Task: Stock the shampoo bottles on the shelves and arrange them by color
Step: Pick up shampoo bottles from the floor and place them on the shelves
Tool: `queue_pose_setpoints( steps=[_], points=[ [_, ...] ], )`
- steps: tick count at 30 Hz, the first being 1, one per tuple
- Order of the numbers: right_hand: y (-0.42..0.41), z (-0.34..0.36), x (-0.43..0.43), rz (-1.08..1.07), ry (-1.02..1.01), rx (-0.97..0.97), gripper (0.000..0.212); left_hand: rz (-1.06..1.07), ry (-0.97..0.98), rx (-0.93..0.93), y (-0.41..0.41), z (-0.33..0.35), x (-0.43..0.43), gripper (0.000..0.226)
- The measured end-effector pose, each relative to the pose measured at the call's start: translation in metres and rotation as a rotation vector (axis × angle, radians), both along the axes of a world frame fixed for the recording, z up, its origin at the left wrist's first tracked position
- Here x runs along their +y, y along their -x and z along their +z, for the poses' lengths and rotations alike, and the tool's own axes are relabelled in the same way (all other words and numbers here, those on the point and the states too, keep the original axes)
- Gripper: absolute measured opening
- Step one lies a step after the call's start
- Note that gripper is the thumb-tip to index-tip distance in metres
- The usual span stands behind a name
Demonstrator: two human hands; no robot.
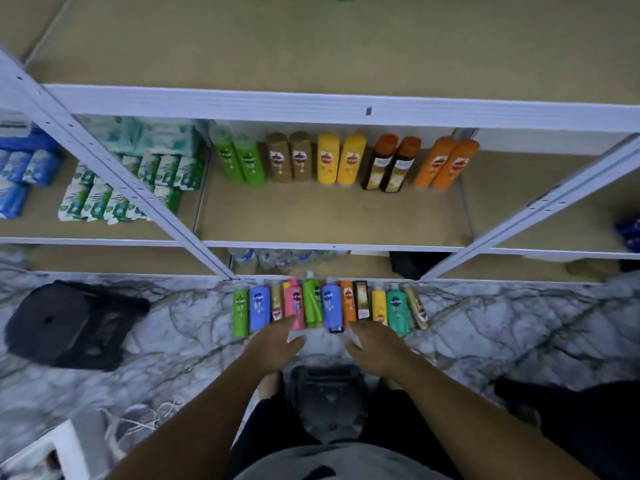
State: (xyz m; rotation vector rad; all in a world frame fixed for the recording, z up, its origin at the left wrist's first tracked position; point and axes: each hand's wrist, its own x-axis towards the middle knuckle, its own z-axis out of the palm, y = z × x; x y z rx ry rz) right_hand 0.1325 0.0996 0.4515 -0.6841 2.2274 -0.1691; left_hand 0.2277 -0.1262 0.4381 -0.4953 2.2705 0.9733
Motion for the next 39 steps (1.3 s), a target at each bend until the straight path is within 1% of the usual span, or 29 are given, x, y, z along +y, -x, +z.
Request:
queue_pose_setpoints(
  steps=[3,6,9,14,16,19,21,24,26,29,32,33,36,37,39],
  points=[
    [0.006,-0.036,0.001,-0.027,0.001,-0.043,0.055,0.02,-0.001,-0.025,0.007,-0.033,0.005,0.066],
    [0.022,-0.1,-0.003,-0.074,-0.003,-0.087,0.058,0.063,-0.02,-0.038,0.026,-0.092,0.007,0.066],
    [0.043,-0.201,-0.009,-0.128,-0.031,-0.155,0.066,0.115,-0.012,-0.045,0.052,-0.18,0.006,0.063],
    [0.079,-0.374,-0.017,-0.229,-0.035,-0.232,0.062,0.118,0.065,-0.065,0.096,-0.346,-0.003,0.067],
    [0.09,-0.43,-0.018,-0.275,-0.051,-0.244,0.064,0.127,0.114,-0.061,0.111,-0.399,-0.008,0.071],
    [0.105,-0.506,-0.02,-0.321,-0.053,-0.208,0.071,0.119,0.194,-0.029,0.13,-0.469,-0.013,0.079],
    [0.116,-0.543,-0.026,-0.392,-0.008,-0.152,0.078,0.111,0.226,-0.003,0.144,-0.504,-0.017,0.085],
    [0.136,-0.586,-0.04,-0.517,0.134,-0.104,0.08,0.146,0.251,0.058,0.165,-0.545,-0.019,0.099],
    [0.15,-0.6,-0.051,-0.593,0.214,-0.117,0.074,0.176,0.251,0.078,0.18,-0.559,-0.018,0.103],
    [0.171,-0.615,-0.065,-0.661,0.213,-0.194,0.061,0.145,0.328,0.058,0.201,-0.571,-0.012,0.104],
    [0.183,-0.629,-0.072,-0.719,0.234,-0.22,0.079,0.087,0.396,0.016,0.213,-0.58,-0.009,0.109],
    [0.184,-0.632,-0.073,-0.719,0.237,-0.214,0.082,0.071,0.403,0.004,0.216,-0.582,-0.01,0.11],
    [0.184,-0.635,-0.07,-0.757,0.273,-0.236,0.08,0.103,0.37,0.027,0.222,-0.582,-0.012,0.097],
    [0.184,-0.632,-0.068,-0.765,0.283,-0.239,0.077,0.12,0.366,0.041,0.221,-0.581,-0.012,0.094],
    [0.178,-0.624,-0.063,-0.789,0.292,-0.227,0.065,0.144,0.364,0.075,0.214,-0.575,-0.01,0.093]
  ],
)
